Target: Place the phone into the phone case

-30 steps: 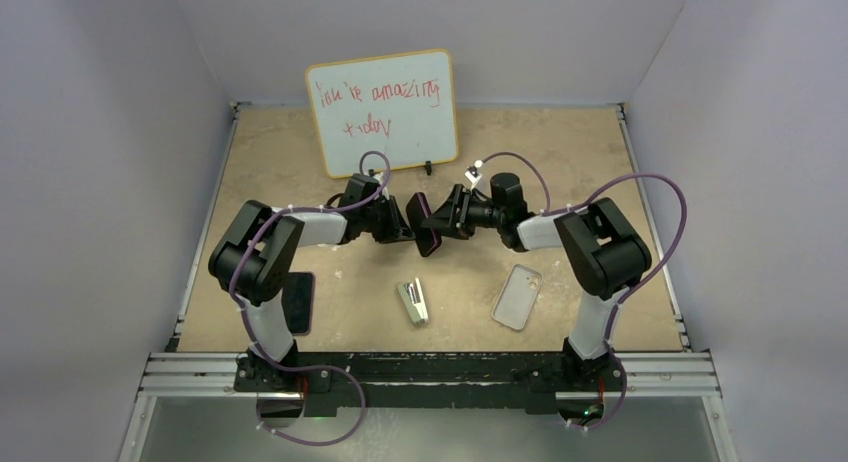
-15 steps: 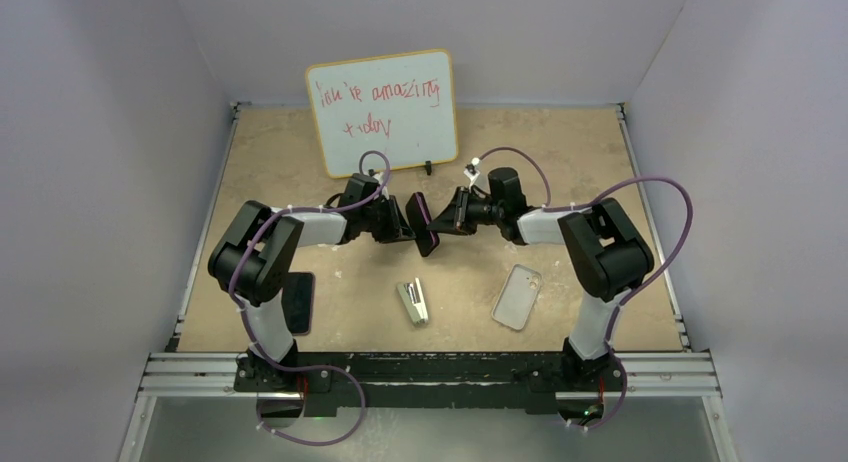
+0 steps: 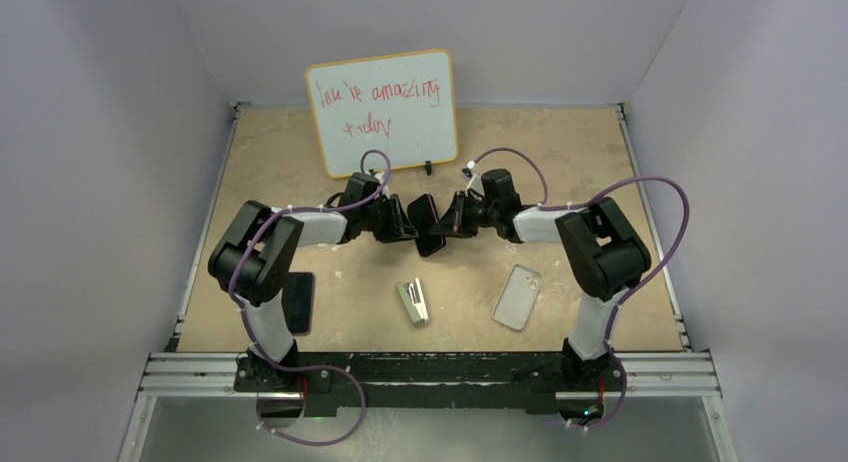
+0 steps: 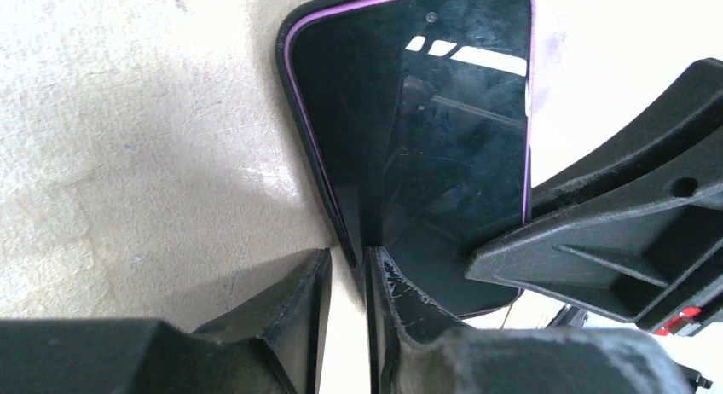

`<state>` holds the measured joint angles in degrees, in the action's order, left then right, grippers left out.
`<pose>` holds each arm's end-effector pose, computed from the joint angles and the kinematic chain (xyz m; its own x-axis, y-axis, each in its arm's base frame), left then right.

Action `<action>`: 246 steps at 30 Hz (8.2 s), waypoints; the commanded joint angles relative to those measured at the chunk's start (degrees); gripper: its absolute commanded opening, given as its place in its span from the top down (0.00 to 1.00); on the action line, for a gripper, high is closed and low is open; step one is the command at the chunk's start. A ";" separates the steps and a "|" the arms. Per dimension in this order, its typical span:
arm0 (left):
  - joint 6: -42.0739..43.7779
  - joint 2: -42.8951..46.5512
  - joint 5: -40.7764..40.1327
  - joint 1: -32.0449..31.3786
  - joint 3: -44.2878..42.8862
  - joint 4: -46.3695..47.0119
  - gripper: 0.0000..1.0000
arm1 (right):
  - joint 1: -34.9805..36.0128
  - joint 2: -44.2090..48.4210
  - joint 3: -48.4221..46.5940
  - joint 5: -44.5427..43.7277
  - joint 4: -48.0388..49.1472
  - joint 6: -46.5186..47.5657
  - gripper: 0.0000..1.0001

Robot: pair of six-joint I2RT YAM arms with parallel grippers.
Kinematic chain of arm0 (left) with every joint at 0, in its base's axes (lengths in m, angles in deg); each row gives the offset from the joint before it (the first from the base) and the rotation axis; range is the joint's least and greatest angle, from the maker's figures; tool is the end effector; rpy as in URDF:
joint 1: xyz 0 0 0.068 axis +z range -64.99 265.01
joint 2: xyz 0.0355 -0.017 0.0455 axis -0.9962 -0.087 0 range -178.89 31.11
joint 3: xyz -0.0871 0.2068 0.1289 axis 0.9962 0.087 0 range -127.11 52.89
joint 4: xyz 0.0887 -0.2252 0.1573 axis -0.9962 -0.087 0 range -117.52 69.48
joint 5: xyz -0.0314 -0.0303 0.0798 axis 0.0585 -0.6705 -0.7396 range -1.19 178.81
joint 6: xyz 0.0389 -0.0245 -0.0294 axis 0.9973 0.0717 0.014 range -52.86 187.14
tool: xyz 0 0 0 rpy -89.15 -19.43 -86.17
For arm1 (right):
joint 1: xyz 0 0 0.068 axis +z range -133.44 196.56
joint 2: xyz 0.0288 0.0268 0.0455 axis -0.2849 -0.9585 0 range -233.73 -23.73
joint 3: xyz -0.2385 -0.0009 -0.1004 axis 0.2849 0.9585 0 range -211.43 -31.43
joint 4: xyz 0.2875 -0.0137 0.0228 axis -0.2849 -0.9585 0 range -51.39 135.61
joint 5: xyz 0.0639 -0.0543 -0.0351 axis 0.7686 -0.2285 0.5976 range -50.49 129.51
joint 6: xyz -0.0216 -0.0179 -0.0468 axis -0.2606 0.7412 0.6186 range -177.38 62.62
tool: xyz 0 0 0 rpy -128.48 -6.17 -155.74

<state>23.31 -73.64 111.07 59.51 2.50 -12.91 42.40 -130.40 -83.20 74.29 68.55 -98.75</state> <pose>0.3242 -0.1701 0.0886 -0.9124 -0.2749 -0.3033 0.0012 0.7391 -0.6736 0.3387 0.1873 0.1079 -0.8819 0.1761 -0.4372 -0.2808 0.5489 0.7873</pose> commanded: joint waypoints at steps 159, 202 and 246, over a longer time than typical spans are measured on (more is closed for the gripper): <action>10.51 46.68 19.78 3.35 4.77 -4.57 0.53 | 6.89 40.82 14.71 6.13 16.72 -7.17 1.00; 19.53 44.81 -1.64 2.74 -1.39 -23.91 0.23 | 4.30 33.49 11.96 1.43 5.79 -7.02 1.00; 14.27 24.57 -39.59 17.56 -0.65 -53.47 0.00 | -9.12 9.52 -7.59 -8.04 -18.95 2.08 0.01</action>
<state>39.41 -46.93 75.33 76.50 5.14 -63.05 33.27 -126.36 -90.56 68.85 50.36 -92.98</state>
